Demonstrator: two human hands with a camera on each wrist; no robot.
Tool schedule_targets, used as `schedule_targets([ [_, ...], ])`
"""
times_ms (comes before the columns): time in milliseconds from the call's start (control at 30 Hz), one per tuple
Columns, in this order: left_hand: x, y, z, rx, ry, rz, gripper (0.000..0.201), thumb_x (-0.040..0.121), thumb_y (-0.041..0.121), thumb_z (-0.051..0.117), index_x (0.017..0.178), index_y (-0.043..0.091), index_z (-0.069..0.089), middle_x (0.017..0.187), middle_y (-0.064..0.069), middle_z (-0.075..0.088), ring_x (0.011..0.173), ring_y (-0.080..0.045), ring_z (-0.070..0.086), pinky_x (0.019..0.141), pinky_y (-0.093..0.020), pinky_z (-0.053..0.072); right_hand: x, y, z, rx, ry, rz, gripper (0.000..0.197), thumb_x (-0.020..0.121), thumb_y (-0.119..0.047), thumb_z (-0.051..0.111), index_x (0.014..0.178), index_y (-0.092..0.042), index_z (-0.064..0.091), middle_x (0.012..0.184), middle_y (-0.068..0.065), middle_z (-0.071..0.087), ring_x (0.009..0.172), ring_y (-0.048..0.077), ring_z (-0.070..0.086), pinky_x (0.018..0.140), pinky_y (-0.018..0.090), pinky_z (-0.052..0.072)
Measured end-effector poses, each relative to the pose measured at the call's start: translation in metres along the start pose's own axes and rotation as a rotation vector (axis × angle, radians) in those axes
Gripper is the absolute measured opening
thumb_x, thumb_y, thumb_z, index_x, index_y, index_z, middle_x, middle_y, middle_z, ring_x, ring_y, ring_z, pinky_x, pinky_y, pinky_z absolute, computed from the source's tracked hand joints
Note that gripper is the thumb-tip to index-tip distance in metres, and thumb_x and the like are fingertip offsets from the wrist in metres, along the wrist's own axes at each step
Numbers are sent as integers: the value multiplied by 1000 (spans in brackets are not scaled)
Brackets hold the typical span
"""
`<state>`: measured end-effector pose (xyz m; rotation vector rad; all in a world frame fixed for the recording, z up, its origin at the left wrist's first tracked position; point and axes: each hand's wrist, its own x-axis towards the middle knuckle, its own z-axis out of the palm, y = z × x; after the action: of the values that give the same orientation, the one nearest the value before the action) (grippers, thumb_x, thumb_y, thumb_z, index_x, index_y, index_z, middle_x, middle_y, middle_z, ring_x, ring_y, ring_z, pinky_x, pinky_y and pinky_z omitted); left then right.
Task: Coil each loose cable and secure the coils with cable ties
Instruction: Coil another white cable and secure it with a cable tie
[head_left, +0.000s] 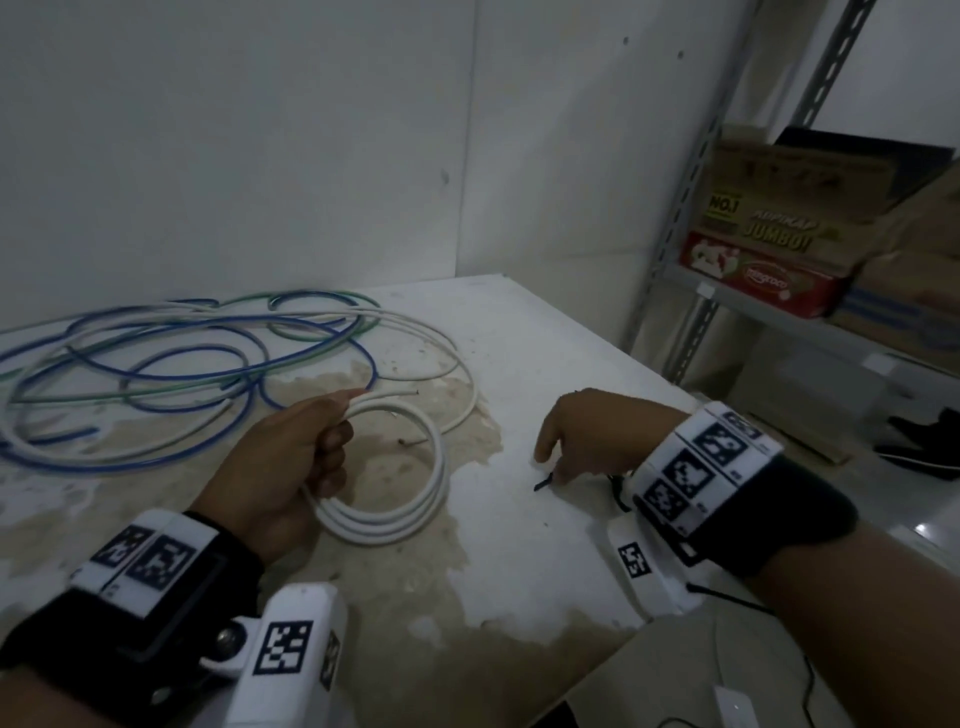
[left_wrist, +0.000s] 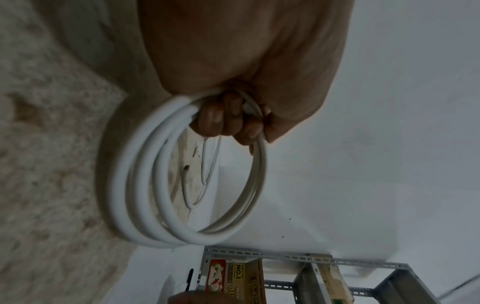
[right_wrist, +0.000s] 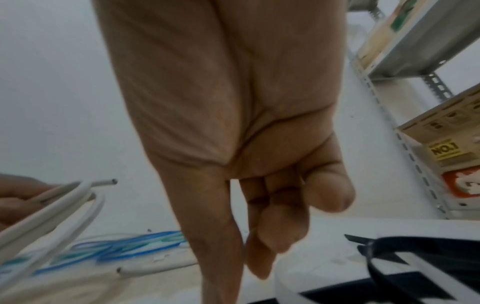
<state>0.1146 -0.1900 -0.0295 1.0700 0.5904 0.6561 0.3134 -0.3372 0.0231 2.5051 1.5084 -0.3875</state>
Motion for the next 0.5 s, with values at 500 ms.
schedule_targets([
  [500,0,-1,-4,-157,-77,-13,27,101,15,34,112,9,58,57,5,42,40,-4,31,37,-16,30,1,18,-45,167,313,-110,4,84,-21,69,82,-20,66,79,-9,59,71,8,51,57,14,35],
])
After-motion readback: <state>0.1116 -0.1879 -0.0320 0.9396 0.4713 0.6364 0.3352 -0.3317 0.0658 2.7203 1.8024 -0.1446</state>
